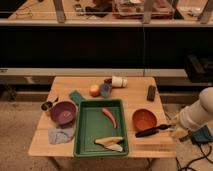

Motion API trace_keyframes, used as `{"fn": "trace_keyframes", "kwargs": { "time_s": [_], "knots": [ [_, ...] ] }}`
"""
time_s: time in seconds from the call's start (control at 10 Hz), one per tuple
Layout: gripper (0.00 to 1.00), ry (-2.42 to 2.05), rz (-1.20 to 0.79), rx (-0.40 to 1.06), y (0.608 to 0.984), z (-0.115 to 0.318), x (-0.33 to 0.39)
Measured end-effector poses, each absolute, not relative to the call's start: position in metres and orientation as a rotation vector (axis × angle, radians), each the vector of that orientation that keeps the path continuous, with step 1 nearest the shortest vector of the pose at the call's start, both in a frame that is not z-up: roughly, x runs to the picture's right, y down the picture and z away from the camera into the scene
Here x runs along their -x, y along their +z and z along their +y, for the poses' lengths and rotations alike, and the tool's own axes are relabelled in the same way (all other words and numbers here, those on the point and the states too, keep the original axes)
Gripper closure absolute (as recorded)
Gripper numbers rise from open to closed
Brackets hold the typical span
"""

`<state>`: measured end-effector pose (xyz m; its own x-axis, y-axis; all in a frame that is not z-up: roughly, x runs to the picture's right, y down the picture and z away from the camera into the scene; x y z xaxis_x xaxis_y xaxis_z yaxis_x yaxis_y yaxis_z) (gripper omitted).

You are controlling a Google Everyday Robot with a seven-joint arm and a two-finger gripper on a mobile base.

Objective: Place brush in red bowl

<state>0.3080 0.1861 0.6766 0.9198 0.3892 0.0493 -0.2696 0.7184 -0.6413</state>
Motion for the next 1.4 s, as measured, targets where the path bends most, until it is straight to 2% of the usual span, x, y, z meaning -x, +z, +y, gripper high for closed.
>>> {"fn": "trace_keyframes", "kwargs": {
  "time_s": [0.4,0.9,1.4],
  "knots": [
    [0.90,0.330,-0.236,0.676,0.700,0.157,-0.253],
    [0.90,0.346,-0.290,0.665,0.736,0.115,-0.244],
    [0.90,0.335,-0.261,0.673,0.756,0.116,-0.254]
  ]
}}
